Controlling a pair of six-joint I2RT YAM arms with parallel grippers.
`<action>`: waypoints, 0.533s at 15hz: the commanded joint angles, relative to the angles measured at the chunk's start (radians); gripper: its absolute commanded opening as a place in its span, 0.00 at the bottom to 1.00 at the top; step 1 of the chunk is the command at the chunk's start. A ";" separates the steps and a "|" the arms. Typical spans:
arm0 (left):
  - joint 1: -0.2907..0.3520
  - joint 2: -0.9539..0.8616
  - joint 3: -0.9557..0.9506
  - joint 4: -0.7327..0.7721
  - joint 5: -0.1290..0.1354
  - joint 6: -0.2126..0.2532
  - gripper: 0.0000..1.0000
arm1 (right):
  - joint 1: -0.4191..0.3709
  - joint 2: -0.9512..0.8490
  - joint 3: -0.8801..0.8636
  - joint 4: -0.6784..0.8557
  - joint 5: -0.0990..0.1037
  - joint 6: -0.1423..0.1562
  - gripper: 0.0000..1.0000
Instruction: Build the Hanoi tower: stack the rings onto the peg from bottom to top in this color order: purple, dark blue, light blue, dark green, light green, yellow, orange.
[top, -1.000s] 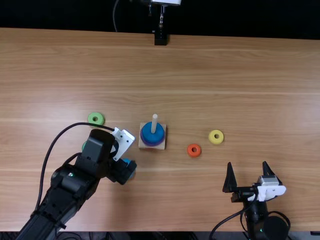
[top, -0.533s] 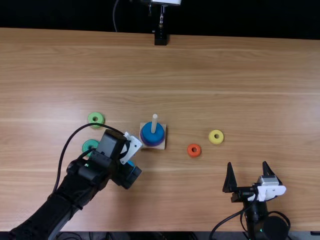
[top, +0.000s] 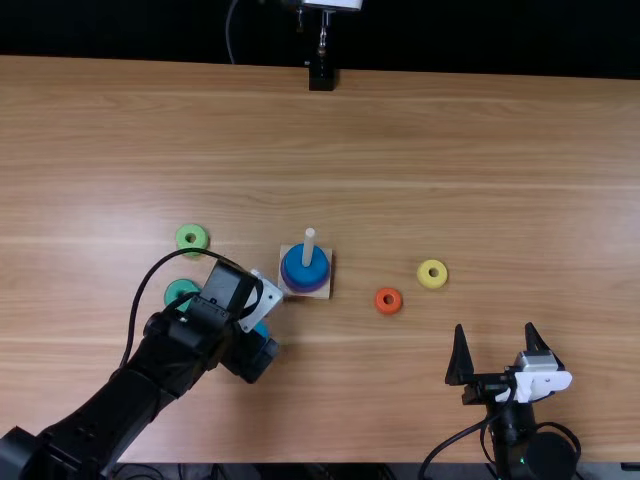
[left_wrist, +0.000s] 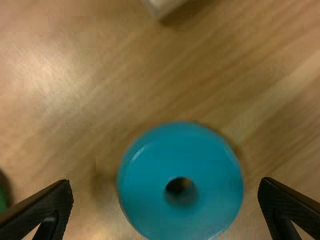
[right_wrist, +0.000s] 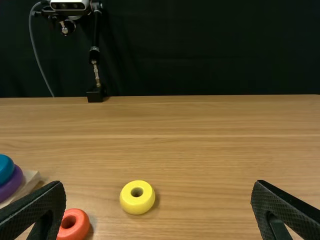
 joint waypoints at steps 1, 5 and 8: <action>-0.012 0.026 0.043 -0.008 -0.004 0.006 1.00 | -0.010 -0.013 -0.010 0.004 -0.002 -0.005 1.00; -0.013 0.040 0.043 -0.008 -0.006 0.006 1.00 | -0.010 -0.013 -0.010 0.004 -0.002 -0.005 1.00; -0.013 0.052 0.042 -0.008 -0.003 0.007 1.00 | -0.010 -0.013 -0.010 0.004 -0.002 -0.005 1.00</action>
